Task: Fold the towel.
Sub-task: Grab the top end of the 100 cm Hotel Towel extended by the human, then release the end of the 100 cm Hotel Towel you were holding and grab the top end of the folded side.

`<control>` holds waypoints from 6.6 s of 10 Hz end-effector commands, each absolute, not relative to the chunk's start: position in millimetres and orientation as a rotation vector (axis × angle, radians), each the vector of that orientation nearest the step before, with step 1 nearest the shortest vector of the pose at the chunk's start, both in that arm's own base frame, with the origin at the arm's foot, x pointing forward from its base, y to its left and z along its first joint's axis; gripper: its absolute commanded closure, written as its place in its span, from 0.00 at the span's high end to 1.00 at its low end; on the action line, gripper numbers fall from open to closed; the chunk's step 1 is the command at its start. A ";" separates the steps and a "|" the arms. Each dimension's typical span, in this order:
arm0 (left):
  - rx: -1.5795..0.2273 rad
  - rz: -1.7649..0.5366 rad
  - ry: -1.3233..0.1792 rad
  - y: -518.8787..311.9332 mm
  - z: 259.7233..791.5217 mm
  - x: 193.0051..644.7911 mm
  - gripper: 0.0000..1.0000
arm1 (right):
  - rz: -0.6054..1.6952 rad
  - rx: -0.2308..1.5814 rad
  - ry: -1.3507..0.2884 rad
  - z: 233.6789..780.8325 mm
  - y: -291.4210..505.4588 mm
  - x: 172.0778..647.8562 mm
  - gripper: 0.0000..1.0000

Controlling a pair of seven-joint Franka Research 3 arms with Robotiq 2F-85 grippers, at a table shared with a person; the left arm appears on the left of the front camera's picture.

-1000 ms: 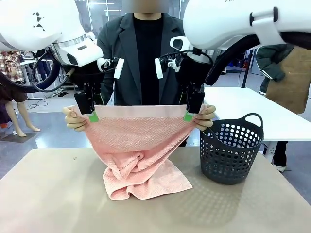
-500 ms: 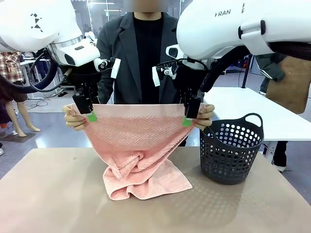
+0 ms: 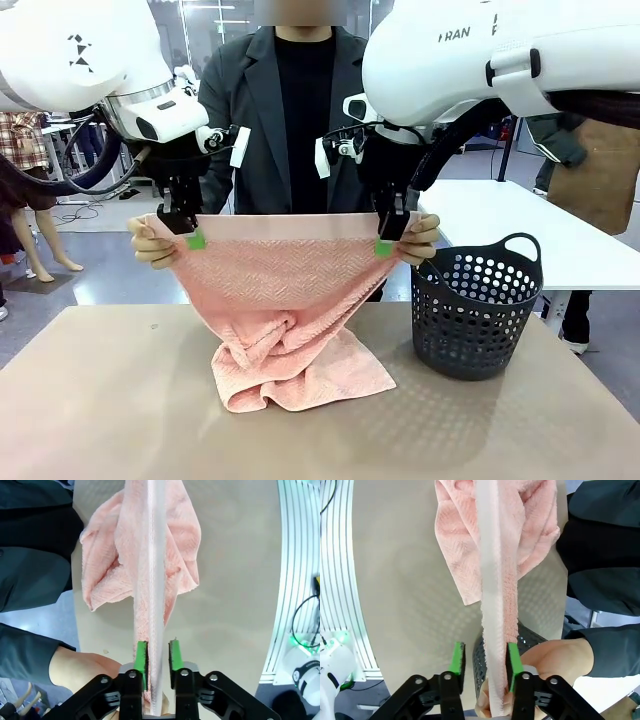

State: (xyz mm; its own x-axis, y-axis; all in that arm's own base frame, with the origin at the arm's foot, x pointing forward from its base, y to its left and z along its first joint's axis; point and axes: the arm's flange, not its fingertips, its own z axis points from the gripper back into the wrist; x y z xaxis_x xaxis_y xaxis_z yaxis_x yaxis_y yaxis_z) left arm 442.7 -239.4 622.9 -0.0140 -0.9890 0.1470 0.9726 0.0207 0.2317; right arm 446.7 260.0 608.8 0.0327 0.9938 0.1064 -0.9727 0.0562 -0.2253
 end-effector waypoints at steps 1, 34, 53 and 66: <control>0.098 -1.573 -0.286 -239.1 618.7 441.3 0.00 | 1.489 -0.114 -0.242 610.0 263.8 448.2 0.04; 0.072 -1.566 -0.291 -243.0 619.8 440.4 0.00 | 1.511 -0.095 -0.259 608.8 258.0 447.6 0.00; 0.072 -1.566 -0.291 -243.0 619.8 440.4 0.00 | 1.511 -0.095 -0.259 608.8 258.0 447.6 0.00; 0.072 -1.566 -0.291 -243.0 619.8 440.4 0.00 | 1.511 -0.095 -0.259 608.8 258.0 447.6 0.00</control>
State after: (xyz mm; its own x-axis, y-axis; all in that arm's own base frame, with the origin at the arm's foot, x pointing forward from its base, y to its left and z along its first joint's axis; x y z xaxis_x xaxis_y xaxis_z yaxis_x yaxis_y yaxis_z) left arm 440.2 -243.3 620.0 -0.0227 -0.9903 0.1373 0.9734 0.0094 0.2289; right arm 446.6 258.8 608.3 0.0398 0.9922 0.1177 -0.9752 0.0643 -0.2119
